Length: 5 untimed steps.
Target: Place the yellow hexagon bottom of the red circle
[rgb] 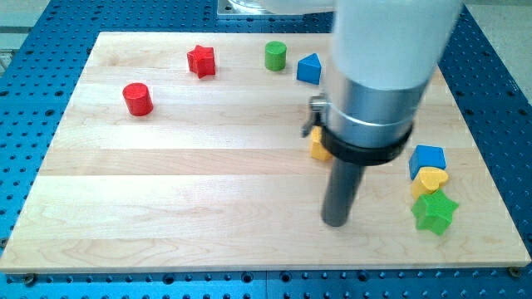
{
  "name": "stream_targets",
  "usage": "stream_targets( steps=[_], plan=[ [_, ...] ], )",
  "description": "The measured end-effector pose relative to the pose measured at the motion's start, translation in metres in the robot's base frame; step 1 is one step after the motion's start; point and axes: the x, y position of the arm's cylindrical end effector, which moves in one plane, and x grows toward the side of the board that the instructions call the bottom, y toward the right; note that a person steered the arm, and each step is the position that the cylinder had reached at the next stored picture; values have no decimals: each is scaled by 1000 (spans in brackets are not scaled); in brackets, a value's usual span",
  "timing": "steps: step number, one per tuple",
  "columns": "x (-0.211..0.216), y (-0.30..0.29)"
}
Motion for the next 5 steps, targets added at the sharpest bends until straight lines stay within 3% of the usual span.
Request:
stream_targets(
  steps=[1,3,4,5],
  plan=[
    [-13,24],
    [-98,42],
    [-120,-24],
    [-104,-91]
  ],
)
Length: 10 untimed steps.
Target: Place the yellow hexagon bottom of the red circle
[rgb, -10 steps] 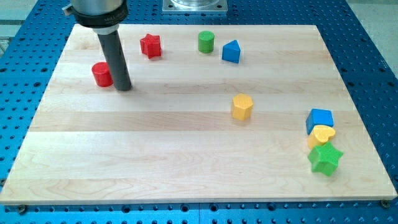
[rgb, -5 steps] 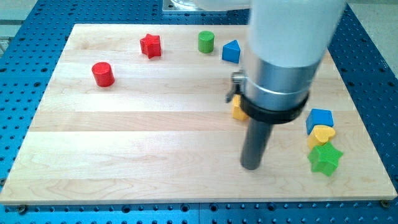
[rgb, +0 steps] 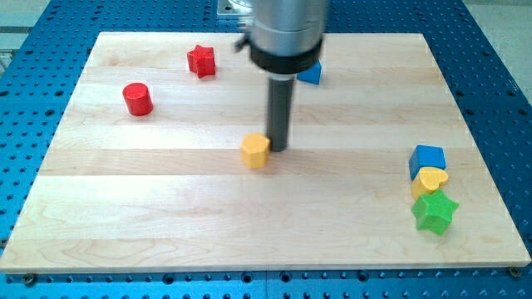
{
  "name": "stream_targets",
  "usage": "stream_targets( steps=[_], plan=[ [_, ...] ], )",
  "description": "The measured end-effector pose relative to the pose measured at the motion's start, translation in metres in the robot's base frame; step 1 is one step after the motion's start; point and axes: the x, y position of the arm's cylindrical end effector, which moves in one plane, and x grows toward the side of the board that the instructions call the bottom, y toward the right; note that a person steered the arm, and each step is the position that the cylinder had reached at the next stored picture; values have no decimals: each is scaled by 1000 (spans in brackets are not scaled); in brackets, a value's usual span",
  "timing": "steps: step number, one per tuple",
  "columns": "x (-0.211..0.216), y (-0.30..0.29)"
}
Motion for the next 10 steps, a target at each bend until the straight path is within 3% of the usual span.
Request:
stream_targets(
  steps=[1,2,3,4,5,6,7,9,10],
  plan=[
    [49,34],
    [28,-51],
    [30,-88],
    [49,-21],
    [-4,-16],
    [-28,-58],
    [-20,-131],
    [14,-107],
    [13,-149]
  ],
)
